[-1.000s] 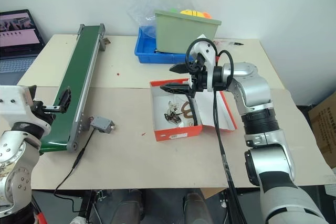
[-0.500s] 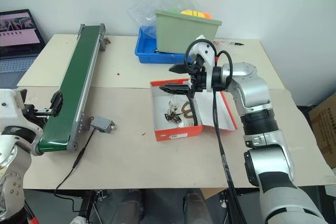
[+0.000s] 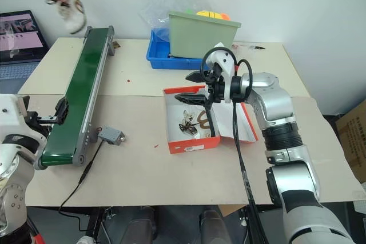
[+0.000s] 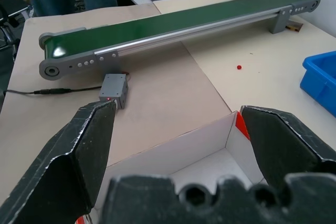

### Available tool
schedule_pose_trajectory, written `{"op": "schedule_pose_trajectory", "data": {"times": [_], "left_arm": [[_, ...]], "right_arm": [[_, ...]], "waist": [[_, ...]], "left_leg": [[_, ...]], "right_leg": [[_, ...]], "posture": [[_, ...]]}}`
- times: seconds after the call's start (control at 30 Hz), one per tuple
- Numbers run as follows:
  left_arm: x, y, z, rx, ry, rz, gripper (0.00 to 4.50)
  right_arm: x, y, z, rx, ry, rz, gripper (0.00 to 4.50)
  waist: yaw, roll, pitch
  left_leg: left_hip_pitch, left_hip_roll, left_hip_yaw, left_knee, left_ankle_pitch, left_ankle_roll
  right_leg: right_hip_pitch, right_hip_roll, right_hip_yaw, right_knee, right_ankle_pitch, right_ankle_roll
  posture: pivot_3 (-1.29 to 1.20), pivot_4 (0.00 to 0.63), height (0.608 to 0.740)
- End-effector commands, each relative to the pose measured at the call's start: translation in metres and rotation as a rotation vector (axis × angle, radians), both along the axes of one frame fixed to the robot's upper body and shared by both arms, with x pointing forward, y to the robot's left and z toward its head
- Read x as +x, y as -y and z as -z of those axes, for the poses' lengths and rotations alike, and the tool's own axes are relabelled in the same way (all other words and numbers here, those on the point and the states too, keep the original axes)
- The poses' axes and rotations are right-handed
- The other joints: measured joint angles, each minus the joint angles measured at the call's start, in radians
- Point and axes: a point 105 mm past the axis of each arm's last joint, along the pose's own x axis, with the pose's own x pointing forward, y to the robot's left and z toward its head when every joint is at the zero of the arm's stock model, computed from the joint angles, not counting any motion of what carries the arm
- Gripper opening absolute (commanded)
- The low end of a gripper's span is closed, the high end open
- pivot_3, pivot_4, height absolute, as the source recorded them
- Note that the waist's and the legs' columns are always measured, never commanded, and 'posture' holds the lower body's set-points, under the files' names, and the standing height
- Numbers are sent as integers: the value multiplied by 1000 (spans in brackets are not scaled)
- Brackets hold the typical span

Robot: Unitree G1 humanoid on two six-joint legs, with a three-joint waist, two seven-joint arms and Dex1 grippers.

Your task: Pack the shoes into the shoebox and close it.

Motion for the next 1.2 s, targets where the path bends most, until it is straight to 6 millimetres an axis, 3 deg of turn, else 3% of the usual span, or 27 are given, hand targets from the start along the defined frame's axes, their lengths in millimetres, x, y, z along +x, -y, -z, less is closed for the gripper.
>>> {"op": "schedule_pose_trajectory", "data": {"times": [0.03, 0.3, 0.43, 0.63, 0.73, 0.9, 1.0, 1.2], "left_arm": [[2, 4, -11, 27, 32, 9, 4500], [11, 12, -7, 27, 12, 56, 4500], [9, 0, -6, 34, 9, 19, 4500], [7, -20, -12, 30, 19, -67, 4500], [6, -41, -8, -65, 15, -166, 4500], [8, -45, -9, -72, 10, -168, 4500], [14, -44, 0, -149, -33, -121, 4500], [16, -60, 6, -203, -69, -128, 4500]], "right_arm": [[-4, 0, -18, 25, 72, -4, 4485], [-9, 2, -16, 19, 74, 1, 4485], [-19, -16, -30, 79, 81, -31, 4485], [-27, -38, -26, 49, 124, -50, 4485], [-38, -49, -38, 80, 134, -112, 4485], [-38, -50, -40, 80, 142, -125, 4485], [-35, -50, -39, 64, 151, -120, 4485], [-36, -50, -39, 65, 144, -123, 4485]], "waist": [[0, 0, 0], [0, 0, 0], [-5, 0, 0], [-4, 0, 0], [1, 0, 0], [2, 0, 0], [1, -1, 0], [-2, -1, 0]], "left_leg": [[0, 0, 0, 0, 0, 0], [0, 0, 0, 0, 0, 0], [0, 0, 0, 0, 0, 0], [0, 0, 0, 0, 0, 0], [0, 0, 0, 0, 0, 0], [0, 0, 0, 0, 0, 0], [0, 0, 0, 0, 0, 0], [0, 0, 0, -1, 0, 0]], "right_leg": [[0, 0, 0, 0, 0, 0], [0, 0, 0, 0, 0, 0], [0, 0, 0, 0, 0, 0], [0, 0, 0, 0, 0, 0], [0, 0, 0, 1, 0, 0], [0, 0, 0, 0, 0, 0], [0, 0, -1, 0, 0, 0], [0, 0, -1, 0, 0, 0]], "posture": [[0, 150, 740], [0, 150, 740], [0, 150, 740], [0, 150, 740], [0, 150, 740], [0, 150, 740], [0, 150, 740], [0, 150, 740]]}}
